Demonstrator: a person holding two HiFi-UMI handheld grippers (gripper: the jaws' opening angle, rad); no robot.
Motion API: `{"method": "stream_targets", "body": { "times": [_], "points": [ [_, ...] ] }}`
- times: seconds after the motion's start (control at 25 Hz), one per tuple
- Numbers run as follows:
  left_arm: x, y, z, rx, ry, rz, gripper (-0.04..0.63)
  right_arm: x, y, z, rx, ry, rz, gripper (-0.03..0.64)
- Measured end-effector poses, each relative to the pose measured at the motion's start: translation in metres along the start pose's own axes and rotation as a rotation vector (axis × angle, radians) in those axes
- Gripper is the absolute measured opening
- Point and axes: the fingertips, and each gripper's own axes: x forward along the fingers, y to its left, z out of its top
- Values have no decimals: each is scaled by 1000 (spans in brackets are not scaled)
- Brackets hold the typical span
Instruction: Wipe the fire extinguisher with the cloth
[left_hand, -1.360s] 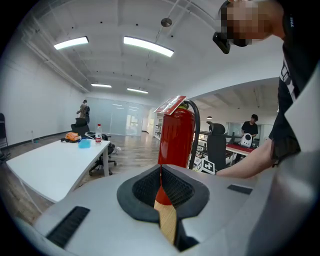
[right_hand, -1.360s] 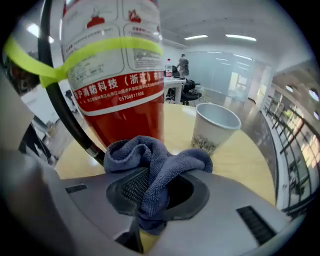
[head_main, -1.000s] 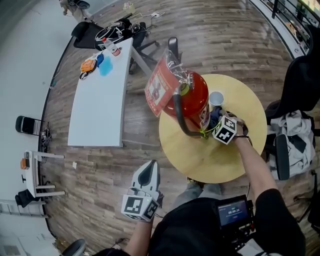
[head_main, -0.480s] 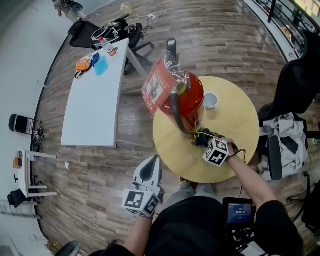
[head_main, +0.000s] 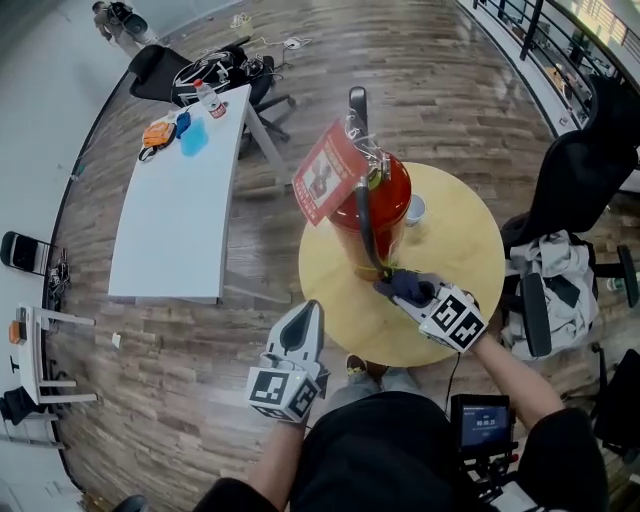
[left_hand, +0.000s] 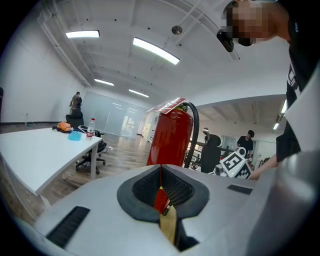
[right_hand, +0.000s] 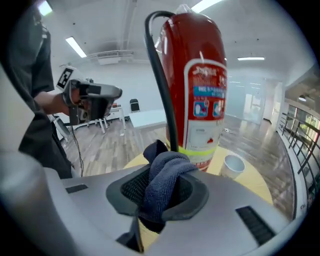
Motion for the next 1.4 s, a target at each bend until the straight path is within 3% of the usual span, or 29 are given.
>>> {"method": "stream_targets", "body": {
  "times": [0.16, 0.48, 0.64, 0.92, 1.12, 1.28, 1.4],
  "points": [
    [7, -4, 10, -6, -25, -39, 25, -27, 12, 73, -163, -97, -18, 80],
    [13, 2, 23, 16, -64, -65, 25, -94, 21, 184, -314, -264, -60, 80],
    [8, 4, 26, 19, -72, -69, 25, -134, 8, 247, -250, -440, -141, 80],
    [0, 14, 34, 16, -100, -49, 25, -156, -58, 299, -274, -476, -374, 80],
    [-6, 18, 38, 19, -113, -25, 25, -145, -73, 329, -420, -398, -341, 80],
    [-10, 26, 43, 20, -118, -18, 25, -157, -96, 364, -341, -496, -358, 80],
    [-10, 22, 44, 25, -116, -22, 25, -146, -119, 374, -336, -461, -364, 80]
  ]
}}
